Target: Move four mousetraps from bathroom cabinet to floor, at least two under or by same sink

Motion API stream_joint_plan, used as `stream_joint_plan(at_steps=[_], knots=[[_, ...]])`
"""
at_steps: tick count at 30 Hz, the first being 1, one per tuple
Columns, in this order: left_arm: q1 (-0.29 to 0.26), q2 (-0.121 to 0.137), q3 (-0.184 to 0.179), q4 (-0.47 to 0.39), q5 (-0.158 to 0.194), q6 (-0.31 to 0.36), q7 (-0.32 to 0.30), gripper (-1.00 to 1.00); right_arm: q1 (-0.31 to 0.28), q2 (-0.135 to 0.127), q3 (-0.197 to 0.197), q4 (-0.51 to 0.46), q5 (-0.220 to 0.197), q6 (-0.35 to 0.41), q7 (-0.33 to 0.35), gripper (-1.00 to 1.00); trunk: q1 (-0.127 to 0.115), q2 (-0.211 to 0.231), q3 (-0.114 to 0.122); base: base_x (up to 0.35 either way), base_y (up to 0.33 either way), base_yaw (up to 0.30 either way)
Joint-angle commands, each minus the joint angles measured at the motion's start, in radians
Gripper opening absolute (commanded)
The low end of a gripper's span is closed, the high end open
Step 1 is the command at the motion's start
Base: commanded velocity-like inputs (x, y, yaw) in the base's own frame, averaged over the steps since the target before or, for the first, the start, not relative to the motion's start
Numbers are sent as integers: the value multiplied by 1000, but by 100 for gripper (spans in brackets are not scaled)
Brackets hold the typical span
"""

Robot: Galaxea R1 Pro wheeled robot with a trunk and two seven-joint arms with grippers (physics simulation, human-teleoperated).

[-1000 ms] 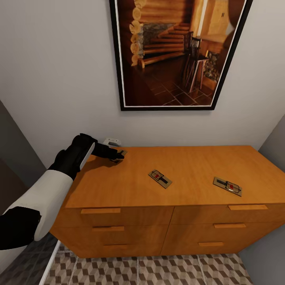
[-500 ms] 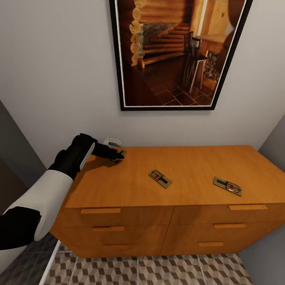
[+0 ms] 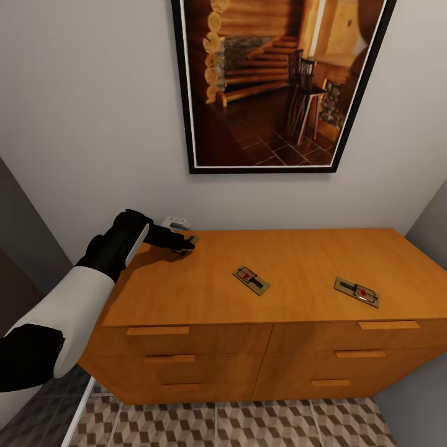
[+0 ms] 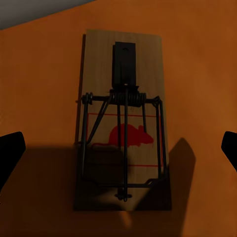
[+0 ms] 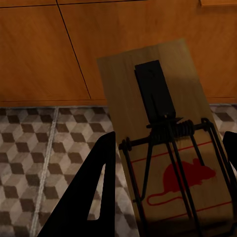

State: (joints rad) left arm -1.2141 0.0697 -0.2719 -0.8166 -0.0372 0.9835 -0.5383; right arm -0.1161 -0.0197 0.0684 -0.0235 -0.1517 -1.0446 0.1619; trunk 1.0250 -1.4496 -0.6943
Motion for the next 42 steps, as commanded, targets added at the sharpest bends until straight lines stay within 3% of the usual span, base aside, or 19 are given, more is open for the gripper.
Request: stream_joint_plan(at_steps=[1, 12, 23, 42], knots=[[-1, 1, -3, -1, -4, 2, -5, 100, -1, 0, 7, 1, -13, -3, 10, -100, 0, 0, -1, 0, 0, 0], [-1, 0, -4, -1, -6, 1, -3, 100, -1, 0, 7, 1, -14, -3, 10, -100, 0, 0, -1, 0, 0, 0], [-1, -3, -5, -1, -37, 1, -3, 100, -1, 0, 7, 1, -14, -3, 9, -100, 0, 0, -1, 0, 0, 0], [-1, -5, -38, 1, -49, 2, -2, 100, -1, 0, 7, 0, -14, -3, 10, -100, 0, 0, -1, 0, 0, 0]])
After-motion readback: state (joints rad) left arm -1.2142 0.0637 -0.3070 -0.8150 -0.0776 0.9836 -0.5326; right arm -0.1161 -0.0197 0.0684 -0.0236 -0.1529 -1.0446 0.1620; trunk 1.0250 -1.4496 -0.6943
